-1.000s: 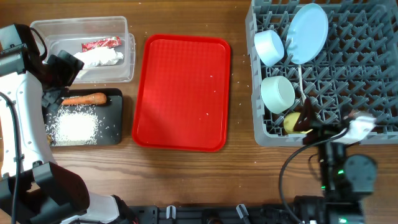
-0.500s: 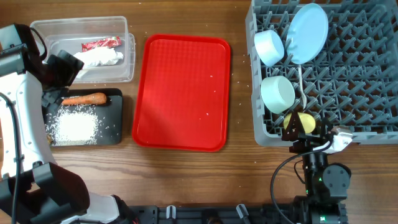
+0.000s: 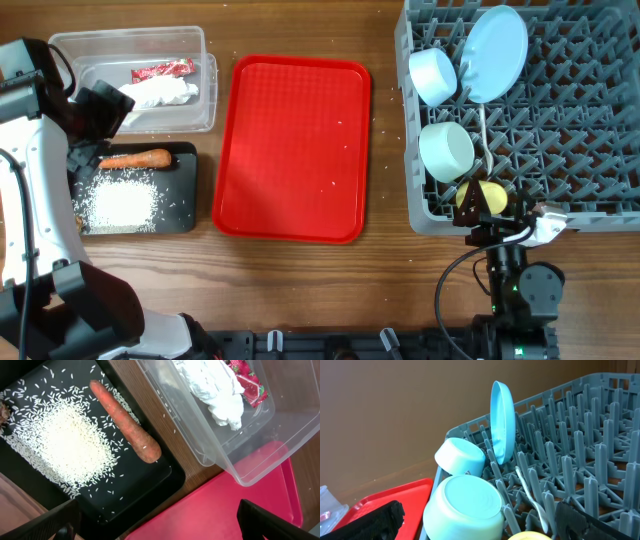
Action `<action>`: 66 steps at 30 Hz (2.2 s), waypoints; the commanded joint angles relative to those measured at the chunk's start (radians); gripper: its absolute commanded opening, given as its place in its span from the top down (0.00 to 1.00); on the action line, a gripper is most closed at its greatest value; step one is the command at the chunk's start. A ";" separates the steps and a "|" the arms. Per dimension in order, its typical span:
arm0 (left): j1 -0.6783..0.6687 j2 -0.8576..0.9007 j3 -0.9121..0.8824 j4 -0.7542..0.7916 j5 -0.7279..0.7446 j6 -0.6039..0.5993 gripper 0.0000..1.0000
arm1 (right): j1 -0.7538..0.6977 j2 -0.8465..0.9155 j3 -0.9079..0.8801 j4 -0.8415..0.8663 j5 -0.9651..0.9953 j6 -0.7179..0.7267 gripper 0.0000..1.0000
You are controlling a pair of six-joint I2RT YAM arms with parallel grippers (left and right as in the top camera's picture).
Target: Sort waste into correct bins and load items into the dishwasher rack
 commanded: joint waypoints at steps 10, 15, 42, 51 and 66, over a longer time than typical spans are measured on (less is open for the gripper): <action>-0.287 -0.522 -0.529 0.723 -0.013 0.292 0.00 | -0.002 -0.009 -0.002 0.006 -0.017 0.011 0.00; -0.340 -0.798 -0.939 0.919 -0.013 0.295 0.00 | -0.002 -0.009 -0.002 0.006 -0.017 0.011 0.00; -0.442 -1.650 -1.543 1.042 -0.069 0.350 0.00 | -0.002 -0.009 -0.002 0.006 -0.017 0.011 0.00; -0.442 -1.650 -1.543 1.041 -0.062 0.347 0.00 | -0.002 -0.009 -0.002 0.006 -0.017 0.011 0.00; -0.442 -1.650 -1.543 1.041 -0.062 0.347 0.00 | -0.002 -0.009 -0.002 0.006 -0.017 0.011 0.00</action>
